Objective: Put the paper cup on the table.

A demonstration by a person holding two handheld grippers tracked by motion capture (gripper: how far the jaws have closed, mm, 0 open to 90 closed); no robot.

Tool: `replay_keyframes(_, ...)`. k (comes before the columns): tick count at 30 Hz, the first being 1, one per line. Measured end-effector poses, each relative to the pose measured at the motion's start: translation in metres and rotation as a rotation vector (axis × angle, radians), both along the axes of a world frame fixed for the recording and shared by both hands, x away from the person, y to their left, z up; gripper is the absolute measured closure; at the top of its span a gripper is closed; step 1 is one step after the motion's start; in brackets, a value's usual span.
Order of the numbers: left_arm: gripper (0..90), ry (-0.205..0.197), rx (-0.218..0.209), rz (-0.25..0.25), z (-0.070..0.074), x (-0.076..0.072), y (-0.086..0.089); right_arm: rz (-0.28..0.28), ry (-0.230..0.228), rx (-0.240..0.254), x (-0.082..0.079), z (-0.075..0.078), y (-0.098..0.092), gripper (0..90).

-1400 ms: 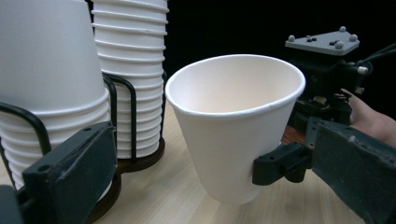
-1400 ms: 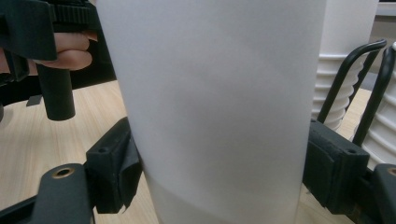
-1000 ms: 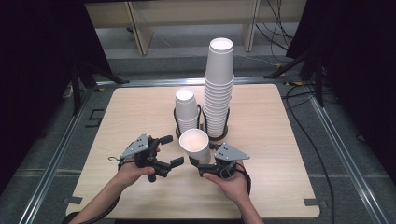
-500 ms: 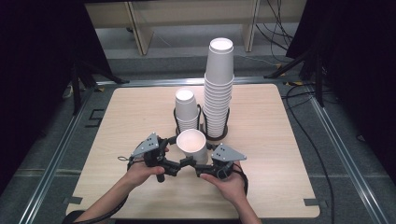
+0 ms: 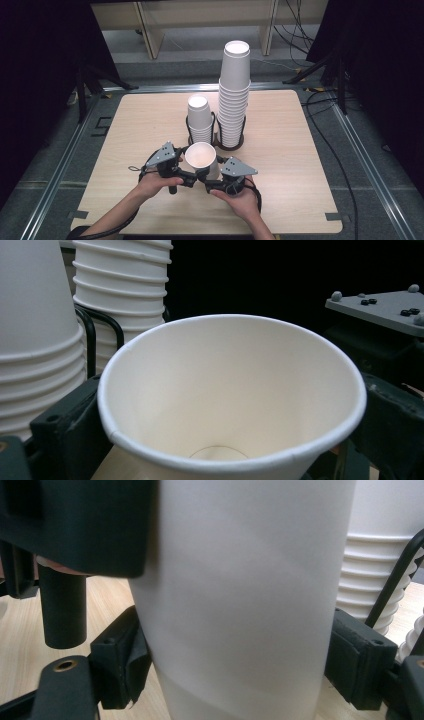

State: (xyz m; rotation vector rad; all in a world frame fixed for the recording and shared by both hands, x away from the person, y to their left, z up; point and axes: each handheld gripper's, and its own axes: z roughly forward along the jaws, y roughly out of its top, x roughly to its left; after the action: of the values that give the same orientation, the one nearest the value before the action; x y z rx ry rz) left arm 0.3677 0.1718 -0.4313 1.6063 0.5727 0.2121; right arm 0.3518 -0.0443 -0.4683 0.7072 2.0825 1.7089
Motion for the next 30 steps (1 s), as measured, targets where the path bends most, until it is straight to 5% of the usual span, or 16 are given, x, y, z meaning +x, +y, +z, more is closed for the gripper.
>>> replay_keyframes(1, 3.3, 0.0, 0.0, 0.0, 0.0, 0.0, 0.0, 0.016, 0.022, 0.017, 0.0, 0.0, 0.001, 21.0)
replay_keyframes(3, 4.9, -0.011, 0.009, -0.001, 0.0, 0.0, 0.0, 0.013, 0.009, -0.003, 0.0, 0.0, 0.0, 20.5)
replay_keyframes(4, 5.6, -0.029, 0.019, -0.006, 0.0, -0.001, 0.0, 0.011, -0.037, -0.003, 0.004, 0.0, 0.0, 19.7)
replay_keyframes(7, 7.5, -0.061, 0.023, -0.01, 0.0, -0.002, -0.001, 0.002, -0.033, -0.036, 0.003, 0.002, -0.001, 18.9)
replay_keyframes(9, 8.4, -0.083, 0.043, -0.014, 0.001, -0.005, -0.001, 0.026, 0.027, -0.013, 0.0, 0.003, 0.002, 17.8)
replay_keyframes(12, 9.5, -0.099, 0.06, -0.016, 0.001, -0.006, 0.0, 0.024, 0.033, -0.009, -0.001, 0.003, 0.003, 14.7)
replay_keyframes(20, 10.4, -0.13, 0.077, -0.008, 0.002, -0.007, 0.004, 0.021, -0.028, -0.032, 0.002, 0.004, 0.003, 14.8)
replay_keyframes(21, 10.5, -0.13, 0.077, -0.008, 0.002, -0.007, 0.004, 0.021, -0.028, -0.032, 0.002, 0.004, 0.003, 14.8)
replay_keyframes(22, 10.5, -0.138, 0.078, 0.002, 0.003, -0.007, 0.005, 0.018, 0.022, -0.025, -0.002, 0.005, 0.002, 14.6)
replay_keyframes(24, 10.6, -0.138, 0.083, 0.012, 0.003, -0.006, 0.007, 0.014, -0.021, -0.025, -0.002, 0.005, 0.001, 14.5)
replay_keyframes(30, 10.7, -0.142, 0.082, 0.031, 0.004, -0.006, 0.013, 0.008, -0.014, -0.032, -0.005, 0.008, -0.003, 14.6)
